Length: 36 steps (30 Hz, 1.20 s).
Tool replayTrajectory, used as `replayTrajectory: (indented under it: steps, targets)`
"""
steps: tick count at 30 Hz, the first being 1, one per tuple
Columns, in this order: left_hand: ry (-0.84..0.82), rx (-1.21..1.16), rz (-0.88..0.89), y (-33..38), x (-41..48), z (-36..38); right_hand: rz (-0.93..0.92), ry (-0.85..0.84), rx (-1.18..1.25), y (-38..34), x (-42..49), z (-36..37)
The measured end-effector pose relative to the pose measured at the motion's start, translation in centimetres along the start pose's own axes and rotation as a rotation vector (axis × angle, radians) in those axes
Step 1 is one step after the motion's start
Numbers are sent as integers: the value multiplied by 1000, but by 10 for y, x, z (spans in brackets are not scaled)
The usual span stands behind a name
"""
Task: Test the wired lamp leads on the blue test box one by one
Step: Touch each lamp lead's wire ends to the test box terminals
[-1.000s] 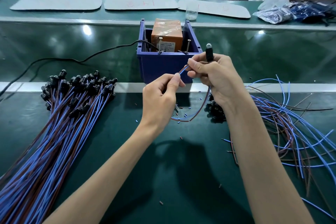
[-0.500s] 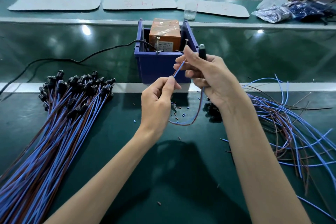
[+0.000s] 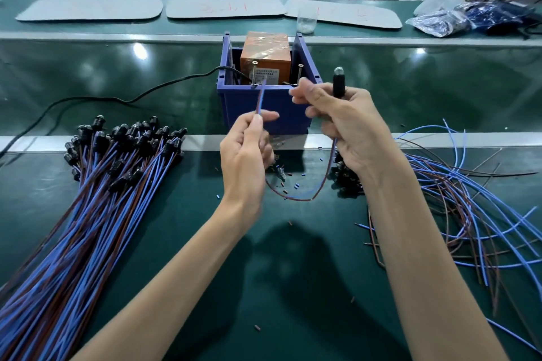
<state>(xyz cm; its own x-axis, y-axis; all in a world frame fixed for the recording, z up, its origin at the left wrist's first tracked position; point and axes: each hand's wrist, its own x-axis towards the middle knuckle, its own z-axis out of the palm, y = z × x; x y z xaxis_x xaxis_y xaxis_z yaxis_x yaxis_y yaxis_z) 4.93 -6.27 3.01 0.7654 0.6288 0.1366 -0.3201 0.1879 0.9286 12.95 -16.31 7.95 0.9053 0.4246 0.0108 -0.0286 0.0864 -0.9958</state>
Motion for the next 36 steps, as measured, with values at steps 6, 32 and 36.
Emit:
replayTrajectory:
  steps: [6,32,36]
  targets:
    - [33,41,62,7,2,8,15,-148,-143,1,-8,16]
    - [150,-264,4,15,3,23,21,-151,338,9,-15,40]
    - [132,-306,9,14,2,23,38,-134,373,5,-18,40]
